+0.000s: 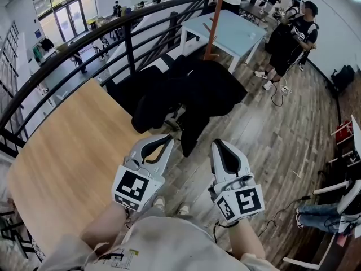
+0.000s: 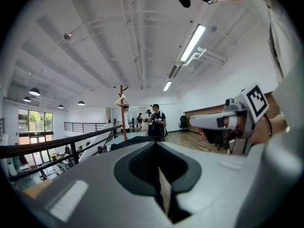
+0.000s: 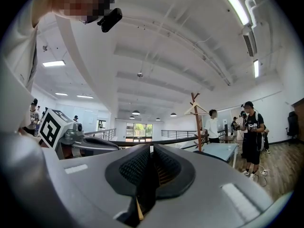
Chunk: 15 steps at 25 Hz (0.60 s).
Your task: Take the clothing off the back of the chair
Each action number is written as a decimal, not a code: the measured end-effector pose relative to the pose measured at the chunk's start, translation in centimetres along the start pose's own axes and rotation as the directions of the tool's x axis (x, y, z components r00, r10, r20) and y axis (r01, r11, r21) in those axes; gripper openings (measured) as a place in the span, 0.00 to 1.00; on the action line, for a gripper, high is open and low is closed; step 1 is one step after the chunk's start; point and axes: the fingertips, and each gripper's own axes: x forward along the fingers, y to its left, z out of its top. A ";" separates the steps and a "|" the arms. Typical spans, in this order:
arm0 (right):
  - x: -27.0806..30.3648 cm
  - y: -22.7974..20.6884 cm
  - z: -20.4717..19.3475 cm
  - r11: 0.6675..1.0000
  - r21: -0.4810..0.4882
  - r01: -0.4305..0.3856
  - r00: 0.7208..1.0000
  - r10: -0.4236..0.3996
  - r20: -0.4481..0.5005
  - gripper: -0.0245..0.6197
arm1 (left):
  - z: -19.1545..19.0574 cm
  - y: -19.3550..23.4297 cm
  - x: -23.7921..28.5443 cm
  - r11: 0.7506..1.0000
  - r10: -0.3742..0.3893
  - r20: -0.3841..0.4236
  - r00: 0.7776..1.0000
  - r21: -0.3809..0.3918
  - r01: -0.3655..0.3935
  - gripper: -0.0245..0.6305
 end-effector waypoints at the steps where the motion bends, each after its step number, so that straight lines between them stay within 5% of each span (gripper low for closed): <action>1: 0.1 -0.2 -0.1 1.000 -0.001 -0.004 1.000 0.004 -0.002 0.07 | 0.1 0.0 0.2 1.000 0.001 0.001 1.000 -0.006 -0.001 0.04; 10: 1.4 -1.5 -0.4 0.999 -0.011 -0.030 0.999 0.030 -0.018 0.11 | 0.4 0.8 1.7 0.999 0.043 -0.007 0.999 0.004 -0.043 0.04; 15: 2.3 -2.6 -0.1 1.000 -0.016 -0.024 1.000 0.023 -0.013 0.27 | 1.1 2.2 2.4 0.993 0.105 -0.019 0.994 0.055 -0.104 0.11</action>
